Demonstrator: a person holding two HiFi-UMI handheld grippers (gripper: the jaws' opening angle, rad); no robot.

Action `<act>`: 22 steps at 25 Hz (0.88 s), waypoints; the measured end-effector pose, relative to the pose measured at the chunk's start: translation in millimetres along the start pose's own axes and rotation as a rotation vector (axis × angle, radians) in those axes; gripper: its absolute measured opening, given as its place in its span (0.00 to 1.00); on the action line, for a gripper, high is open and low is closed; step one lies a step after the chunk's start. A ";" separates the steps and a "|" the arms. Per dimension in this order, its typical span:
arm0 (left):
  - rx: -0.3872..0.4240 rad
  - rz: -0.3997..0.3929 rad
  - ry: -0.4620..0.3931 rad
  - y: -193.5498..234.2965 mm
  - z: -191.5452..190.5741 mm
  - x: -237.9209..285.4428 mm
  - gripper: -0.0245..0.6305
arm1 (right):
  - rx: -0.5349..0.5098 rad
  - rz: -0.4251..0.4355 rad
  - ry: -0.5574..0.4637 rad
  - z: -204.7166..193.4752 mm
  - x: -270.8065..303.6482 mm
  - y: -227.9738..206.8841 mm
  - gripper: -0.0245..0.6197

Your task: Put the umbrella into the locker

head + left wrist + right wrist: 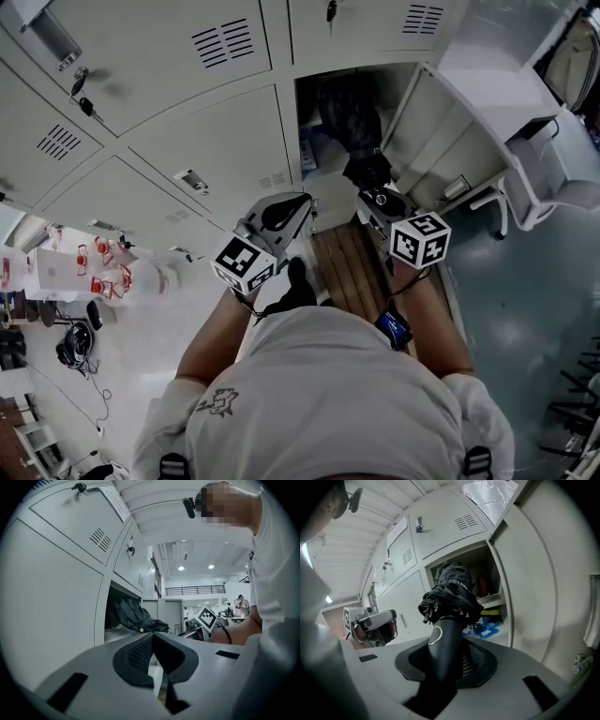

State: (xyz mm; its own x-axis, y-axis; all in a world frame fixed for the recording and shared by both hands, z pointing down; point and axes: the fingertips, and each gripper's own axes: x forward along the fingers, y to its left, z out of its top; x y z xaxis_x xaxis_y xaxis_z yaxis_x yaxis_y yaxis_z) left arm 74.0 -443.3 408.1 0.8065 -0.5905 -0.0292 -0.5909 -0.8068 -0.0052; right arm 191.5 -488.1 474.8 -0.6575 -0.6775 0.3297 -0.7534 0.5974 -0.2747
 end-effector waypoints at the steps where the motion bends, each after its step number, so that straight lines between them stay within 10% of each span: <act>1: 0.003 -0.003 -0.001 4.0 2.8 3.7 0.06 | 0.000 -0.001 -0.002 5.0 6.1 -2.9 0.25; 22: 0.043 -0.047 0.026 52.1 13.7 65.6 0.05 | -0.196 0.042 0.043 122.1 167.2 -47.7 0.25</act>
State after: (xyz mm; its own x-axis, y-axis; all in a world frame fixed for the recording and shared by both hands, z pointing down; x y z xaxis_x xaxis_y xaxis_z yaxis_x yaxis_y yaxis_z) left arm 95.8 -523.8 392.2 0.8335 -0.5526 -0.0015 -0.5520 -0.8324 -0.0485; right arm 116.2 -682.3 432.7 -0.6844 -0.6334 0.3612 -0.7057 0.7000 -0.1095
